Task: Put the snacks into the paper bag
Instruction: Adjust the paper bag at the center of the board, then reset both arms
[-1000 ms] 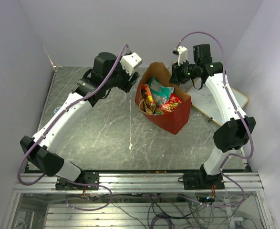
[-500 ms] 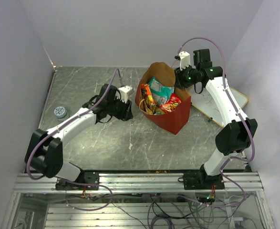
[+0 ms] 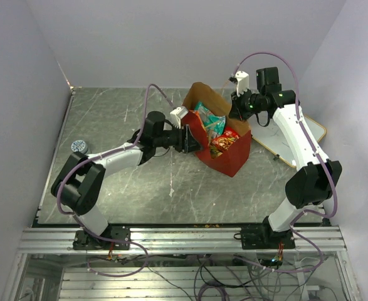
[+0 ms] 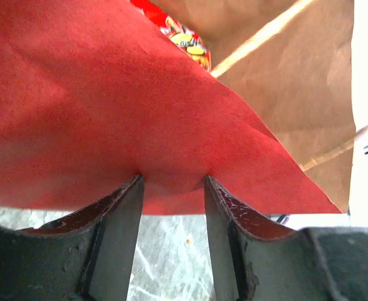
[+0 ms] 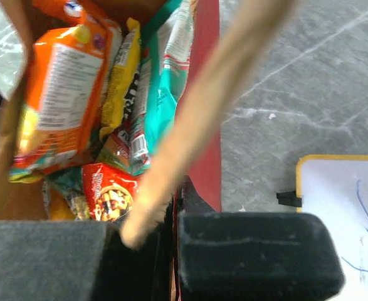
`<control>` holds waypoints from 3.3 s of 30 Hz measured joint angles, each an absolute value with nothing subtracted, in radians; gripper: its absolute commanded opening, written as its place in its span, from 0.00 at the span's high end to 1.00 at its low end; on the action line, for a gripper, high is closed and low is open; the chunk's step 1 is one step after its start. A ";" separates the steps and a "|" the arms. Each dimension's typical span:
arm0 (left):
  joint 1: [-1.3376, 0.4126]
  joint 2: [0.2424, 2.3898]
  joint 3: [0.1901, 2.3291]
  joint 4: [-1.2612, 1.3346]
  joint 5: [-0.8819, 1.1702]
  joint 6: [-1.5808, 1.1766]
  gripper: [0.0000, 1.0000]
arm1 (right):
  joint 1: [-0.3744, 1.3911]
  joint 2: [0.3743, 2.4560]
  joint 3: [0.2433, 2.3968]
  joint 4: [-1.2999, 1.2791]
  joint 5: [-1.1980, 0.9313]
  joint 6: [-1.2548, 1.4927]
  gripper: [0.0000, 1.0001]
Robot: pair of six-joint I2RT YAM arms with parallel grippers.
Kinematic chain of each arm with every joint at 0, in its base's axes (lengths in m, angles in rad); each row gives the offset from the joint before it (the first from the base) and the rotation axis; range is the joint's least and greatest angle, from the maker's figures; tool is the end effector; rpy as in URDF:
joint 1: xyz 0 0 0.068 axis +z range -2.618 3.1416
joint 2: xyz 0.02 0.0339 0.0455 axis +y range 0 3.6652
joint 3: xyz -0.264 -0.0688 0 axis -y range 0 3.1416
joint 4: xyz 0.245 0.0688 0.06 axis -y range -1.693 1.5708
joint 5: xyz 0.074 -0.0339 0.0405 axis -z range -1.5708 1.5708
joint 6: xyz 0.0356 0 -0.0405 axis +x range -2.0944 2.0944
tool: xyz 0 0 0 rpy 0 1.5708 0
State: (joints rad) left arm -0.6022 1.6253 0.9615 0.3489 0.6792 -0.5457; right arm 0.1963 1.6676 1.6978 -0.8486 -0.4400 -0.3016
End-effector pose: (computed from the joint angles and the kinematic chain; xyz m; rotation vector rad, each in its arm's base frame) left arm 0.2848 -0.2229 0.2419 0.5711 1.9913 -1.3863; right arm 0.3513 0.0853 0.3661 -0.7736 2.2076 0.4719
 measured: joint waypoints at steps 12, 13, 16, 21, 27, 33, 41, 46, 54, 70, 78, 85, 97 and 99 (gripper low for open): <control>-0.606 1.707 1.008 0.559 0.656 -0.635 0.42 | 0.170 1.682 1.703 -0.867 -0.495 -0.300 0.91; -0.606 1.706 1.008 0.563 0.659 -0.627 0.42 | 0.162 1.685 1.708 -0.866 -0.491 -0.296 0.87; -0.594 1.687 1.008 0.560 0.694 -0.575 0.40 | 0.121 1.701 1.747 -0.865 -0.487 -0.280 0.77; -0.559 1.607 1.053 0.451 0.808 -0.412 0.39 | 0.094 1.703 1.794 -0.865 -0.484 -0.270 0.65; -0.523 1.516 1.114 0.176 0.898 -0.131 0.39 | 0.096 1.703 1.827 -0.866 -0.485 -0.266 0.42; -0.507 1.483 1.123 -0.164 0.927 0.157 0.35 | 0.096 1.694 1.831 -0.873 -0.488 -0.267 0.24; -0.427 1.391 1.205 -0.437 0.792 0.311 0.29 | 0.096 1.569 1.803 -0.886 -0.430 -0.274 0.13; -0.338 1.327 1.296 -0.485 0.627 0.303 0.24 | 0.085 1.457 1.765 -0.876 -0.356 -0.275 0.11; -0.188 1.303 1.400 -0.465 0.196 0.145 0.02 | -0.104 1.310 1.578 -0.738 -0.239 -0.170 0.01; -0.053 1.116 1.254 -0.451 0.019 -0.002 0.02 | -0.109 1.221 1.366 -0.645 -0.168 -0.045 0.00; -0.040 1.058 1.244 -0.473 0.012 -0.009 0.02 | -0.109 1.163 1.334 -0.597 -0.162 -0.028 0.00; -0.038 1.024 1.220 -0.380 -0.015 -0.002 0.02 | -0.109 1.160 1.253 -0.424 -0.210 -0.031 0.00; -0.034 0.883 1.042 -0.273 -0.004 0.051 0.02 | -0.117 0.998 0.978 -0.206 -0.247 -0.047 0.00; -0.034 0.878 1.024 -0.265 -0.004 0.057 0.02 | -0.125 0.986 0.978 -0.191 -0.247 -0.050 0.00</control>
